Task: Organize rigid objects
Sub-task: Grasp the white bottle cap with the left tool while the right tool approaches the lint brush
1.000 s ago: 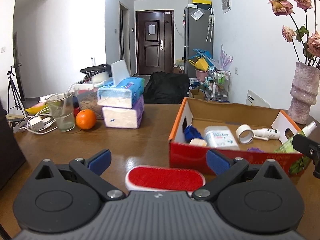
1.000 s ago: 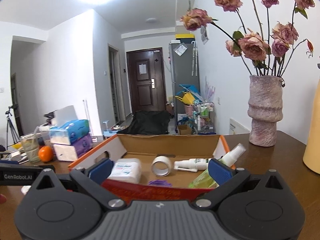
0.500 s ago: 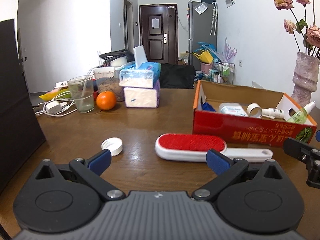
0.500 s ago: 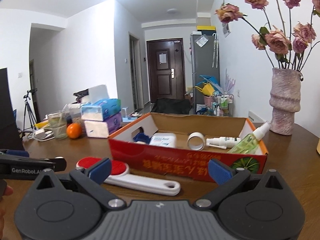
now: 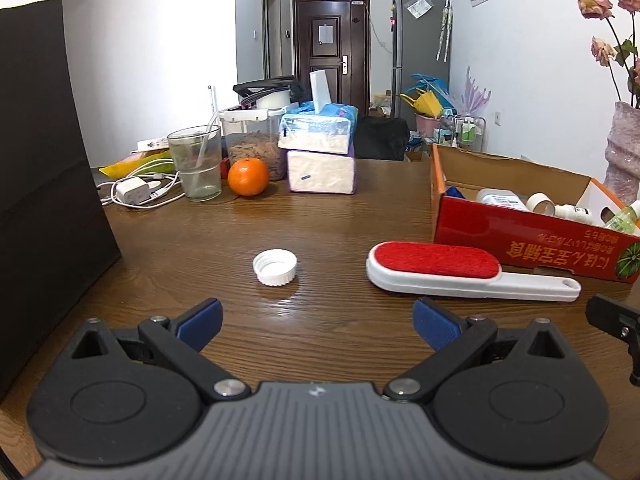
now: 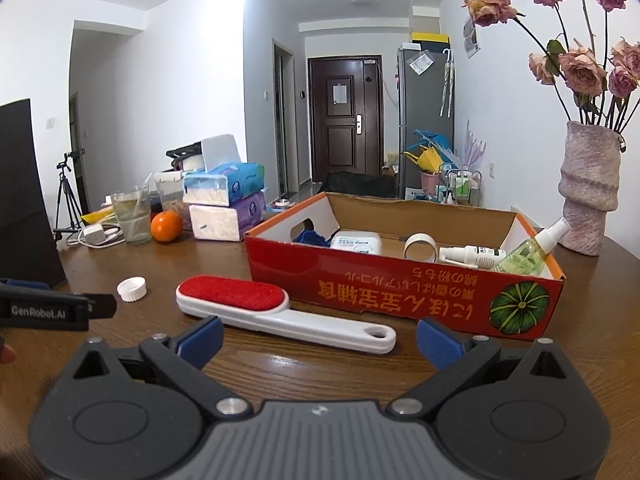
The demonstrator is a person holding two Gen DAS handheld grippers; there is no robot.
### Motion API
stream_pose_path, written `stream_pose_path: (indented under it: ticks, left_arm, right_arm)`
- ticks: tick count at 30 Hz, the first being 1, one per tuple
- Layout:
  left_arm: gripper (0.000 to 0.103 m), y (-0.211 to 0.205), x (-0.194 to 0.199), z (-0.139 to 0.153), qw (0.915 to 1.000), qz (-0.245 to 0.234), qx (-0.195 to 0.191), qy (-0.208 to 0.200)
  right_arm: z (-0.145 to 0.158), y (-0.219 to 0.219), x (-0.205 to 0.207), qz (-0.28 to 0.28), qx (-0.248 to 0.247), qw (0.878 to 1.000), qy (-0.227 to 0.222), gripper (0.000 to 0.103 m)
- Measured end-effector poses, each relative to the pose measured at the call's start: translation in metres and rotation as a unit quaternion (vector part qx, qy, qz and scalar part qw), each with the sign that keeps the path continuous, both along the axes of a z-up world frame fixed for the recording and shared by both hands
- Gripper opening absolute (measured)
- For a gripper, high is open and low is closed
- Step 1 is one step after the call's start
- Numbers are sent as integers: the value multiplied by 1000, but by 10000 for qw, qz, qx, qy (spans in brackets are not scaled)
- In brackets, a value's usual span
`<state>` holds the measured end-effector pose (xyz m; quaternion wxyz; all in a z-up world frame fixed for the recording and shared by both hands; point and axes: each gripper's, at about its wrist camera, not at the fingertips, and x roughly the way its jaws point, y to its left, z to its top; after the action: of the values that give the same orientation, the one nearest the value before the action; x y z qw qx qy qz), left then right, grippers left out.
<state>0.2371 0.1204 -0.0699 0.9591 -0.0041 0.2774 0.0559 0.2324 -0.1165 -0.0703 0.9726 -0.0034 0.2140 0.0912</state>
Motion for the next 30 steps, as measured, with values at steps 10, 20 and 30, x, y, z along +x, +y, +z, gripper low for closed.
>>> stream_pose_path:
  ticks: [10,20,30]
  left_arm:
    - [103,34,30,-15,9993,166,17,325]
    - [103,49,73,-26,9980,320,101,533]
    - [103,56,111,-38,9959,486,7,761]
  right_arm:
    - [-2,6,2,-20,-82,10000,47,103]
    - [0,1,12,-140,-156,9996,162,103]
    - [4,-9,19,-220,-191,9993,248,103]
